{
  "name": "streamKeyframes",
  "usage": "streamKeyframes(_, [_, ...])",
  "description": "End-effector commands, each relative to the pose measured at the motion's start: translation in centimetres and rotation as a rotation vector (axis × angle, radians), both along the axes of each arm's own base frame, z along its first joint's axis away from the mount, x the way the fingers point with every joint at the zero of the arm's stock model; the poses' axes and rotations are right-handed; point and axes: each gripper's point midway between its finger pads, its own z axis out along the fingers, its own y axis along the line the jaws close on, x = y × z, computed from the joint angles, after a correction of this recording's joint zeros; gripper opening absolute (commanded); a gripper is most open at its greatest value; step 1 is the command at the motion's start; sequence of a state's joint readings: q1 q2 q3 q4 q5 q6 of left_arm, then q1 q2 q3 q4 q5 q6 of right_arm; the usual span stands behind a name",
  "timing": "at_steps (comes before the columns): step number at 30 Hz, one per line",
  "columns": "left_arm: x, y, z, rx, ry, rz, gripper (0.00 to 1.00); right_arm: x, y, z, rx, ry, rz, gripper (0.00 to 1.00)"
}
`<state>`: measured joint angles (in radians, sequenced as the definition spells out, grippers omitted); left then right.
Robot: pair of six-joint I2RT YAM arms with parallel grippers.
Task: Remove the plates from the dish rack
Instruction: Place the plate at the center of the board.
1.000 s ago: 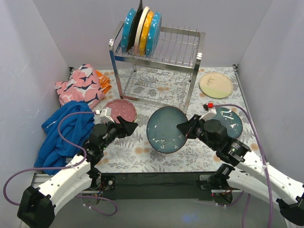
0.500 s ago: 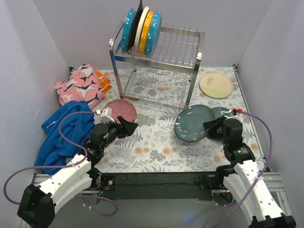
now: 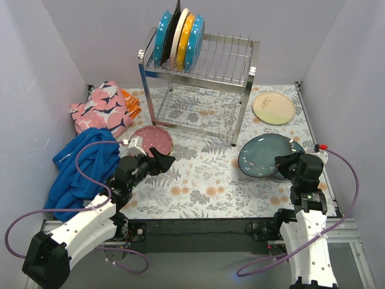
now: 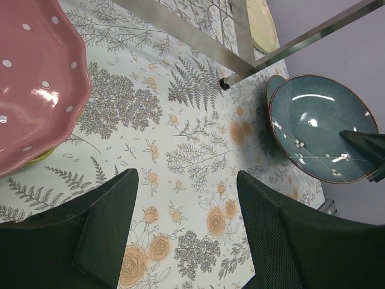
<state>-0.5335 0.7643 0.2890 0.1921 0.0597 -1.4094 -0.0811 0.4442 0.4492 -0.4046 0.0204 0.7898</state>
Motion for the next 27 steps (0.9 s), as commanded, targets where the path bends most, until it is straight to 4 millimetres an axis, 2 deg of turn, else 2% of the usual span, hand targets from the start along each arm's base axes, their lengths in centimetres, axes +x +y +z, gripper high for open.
streamKeyframes(1, [0.0, -0.4, 1.0, -0.009, -0.032, -0.021, 0.65, 2.1, -2.2, 7.6, -0.018, -0.241, -0.12, 0.01])
streamKeyframes(6, [-0.1, -0.4, 1.3, -0.015, -0.041, -0.023, 0.65, 2.3, -4.5, 8.1, -0.041, -0.266, -0.251, 0.01])
streamKeyframes(11, [-0.3, -0.5, 1.3, -0.02, -0.04, -0.031, 0.65, 2.7, -5.2, 8.5, -0.026, -0.287, -0.295, 0.01])
streamKeyframes(20, [-0.3, -0.4, 1.4, -0.021, -0.047, -0.028, 0.65, 3.7, -6.7, 6.9, -0.007, -0.269, -0.338, 0.01])
streamKeyframes(24, [-0.2, -0.5, 1.3, -0.018, -0.041, -0.03, 0.65, 4.2, -7.2, 5.1, 0.04, -0.249, -0.326, 0.01])
streamKeyframes(26, [-0.2, -0.5, 1.2, -0.018, -0.04, -0.03, 0.65, 4.4, -7.4, 4.9, 0.062, -0.261, -0.318, 0.01])
streamKeyframes(27, [-0.2, -0.5, 1.2, -0.018, -0.04, -0.031, 0.65, 4.3, -7.6, 3.9, 0.077, -0.24, -0.312, 0.01])
